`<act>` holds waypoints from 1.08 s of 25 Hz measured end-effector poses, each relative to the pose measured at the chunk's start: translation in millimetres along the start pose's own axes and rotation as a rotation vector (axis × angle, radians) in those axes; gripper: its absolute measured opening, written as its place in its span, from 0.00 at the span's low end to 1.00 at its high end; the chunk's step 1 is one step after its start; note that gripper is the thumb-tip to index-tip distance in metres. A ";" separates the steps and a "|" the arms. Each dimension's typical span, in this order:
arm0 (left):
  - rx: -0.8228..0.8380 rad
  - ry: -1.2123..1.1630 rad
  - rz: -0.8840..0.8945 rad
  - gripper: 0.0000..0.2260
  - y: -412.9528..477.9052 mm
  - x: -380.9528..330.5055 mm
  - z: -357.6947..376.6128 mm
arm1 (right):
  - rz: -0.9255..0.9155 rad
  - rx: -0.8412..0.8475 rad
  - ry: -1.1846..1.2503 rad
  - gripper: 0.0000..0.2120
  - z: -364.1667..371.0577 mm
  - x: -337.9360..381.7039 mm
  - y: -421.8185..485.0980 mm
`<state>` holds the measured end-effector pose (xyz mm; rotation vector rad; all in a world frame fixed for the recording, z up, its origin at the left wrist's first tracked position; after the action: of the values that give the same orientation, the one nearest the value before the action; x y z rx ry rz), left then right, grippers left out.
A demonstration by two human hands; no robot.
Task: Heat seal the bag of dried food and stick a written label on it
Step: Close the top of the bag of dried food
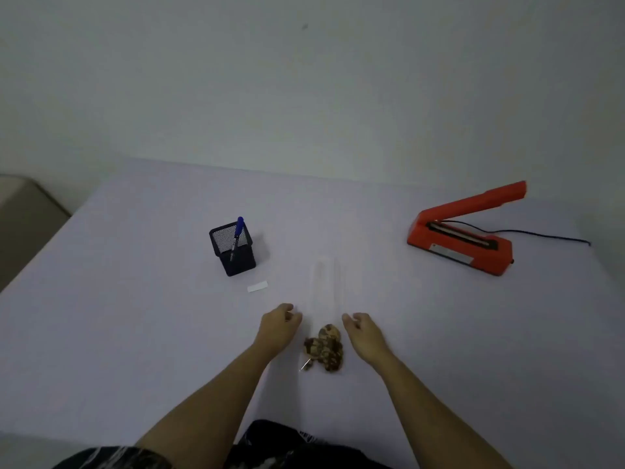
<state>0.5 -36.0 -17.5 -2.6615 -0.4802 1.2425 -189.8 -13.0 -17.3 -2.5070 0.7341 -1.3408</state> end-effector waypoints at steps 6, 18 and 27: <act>0.055 -0.124 -0.138 0.15 14.5 4.5 19.0 | 0.082 0.048 0.075 0.25 14.2 2.0 20.2; 0.234 -0.327 -0.112 0.05 18.6 4.4 22.8 | 0.044 0.092 0.349 0.11 9.9 -16.2 33.8; 0.241 -0.277 -0.007 0.05 14.5 -3.3 30.4 | 0.051 0.178 0.361 0.02 10.6 -16.6 32.4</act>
<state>-21.7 -50.3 -38.6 -2.3004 -0.3487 1.5672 -199.4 -32.7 -48.2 -2.1207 0.7016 -1.7788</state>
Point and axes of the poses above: each hand's wrist, its own y-axis towards the middle knuckle, its own z-axis out of the palm, x = y × z, the point moved 4 cm from there along y, towards the middle knuckle, and after that the axes turned 15 degrees about -x, right-handed, at the moved point
